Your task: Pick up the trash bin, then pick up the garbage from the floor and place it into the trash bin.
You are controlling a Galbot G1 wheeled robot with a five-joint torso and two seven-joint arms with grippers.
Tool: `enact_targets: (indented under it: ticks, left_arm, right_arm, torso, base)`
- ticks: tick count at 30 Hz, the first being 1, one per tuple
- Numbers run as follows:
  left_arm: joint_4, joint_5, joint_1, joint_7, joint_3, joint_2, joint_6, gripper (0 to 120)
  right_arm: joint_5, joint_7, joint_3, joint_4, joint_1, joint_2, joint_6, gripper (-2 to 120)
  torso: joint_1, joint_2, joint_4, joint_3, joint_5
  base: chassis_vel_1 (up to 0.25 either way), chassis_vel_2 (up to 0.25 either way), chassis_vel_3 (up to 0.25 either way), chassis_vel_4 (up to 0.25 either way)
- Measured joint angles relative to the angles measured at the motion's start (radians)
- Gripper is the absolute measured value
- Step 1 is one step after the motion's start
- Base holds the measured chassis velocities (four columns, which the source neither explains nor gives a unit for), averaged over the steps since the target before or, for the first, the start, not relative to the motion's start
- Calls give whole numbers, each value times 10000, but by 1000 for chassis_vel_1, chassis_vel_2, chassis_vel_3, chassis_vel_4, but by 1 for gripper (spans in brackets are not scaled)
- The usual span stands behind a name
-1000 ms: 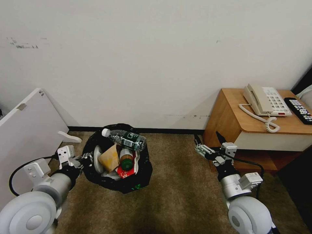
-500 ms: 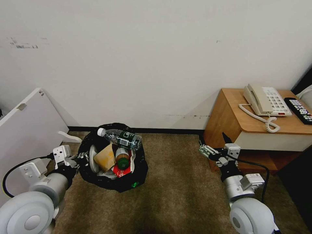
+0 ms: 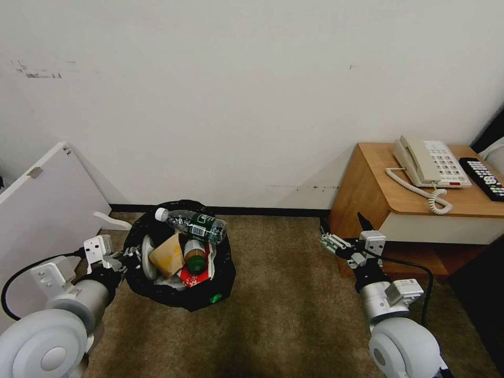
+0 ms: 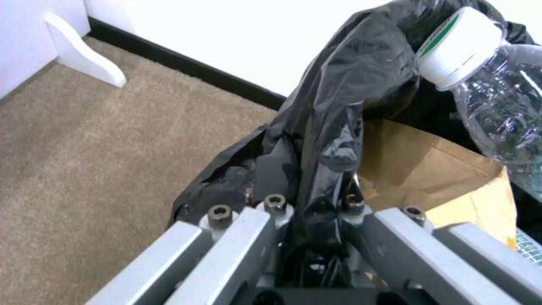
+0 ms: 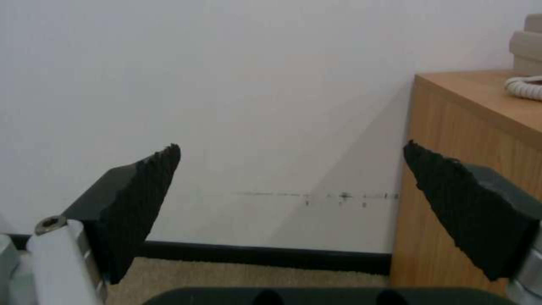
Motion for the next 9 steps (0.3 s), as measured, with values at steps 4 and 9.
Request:
enact_targets:
  ticks: [4, 9]
  left_arm:
    - [0, 0, 3, 3, 25, 8, 0, 1]
    - [0, 12, 12, 3, 38, 9, -1, 1]
  right_arm:
    - [-12, -23, -14, -18, -12, 16, 15, 100]
    - [-18, -38, -30, -24, -12, 29, 17, 100]
  torso:
    - [0, 0, 0, 0, 0]
    - [0, 0, 0, 0, 0]
  base:
    - [0, 0, 0, 0]
    - [0, 0, 0, 0]
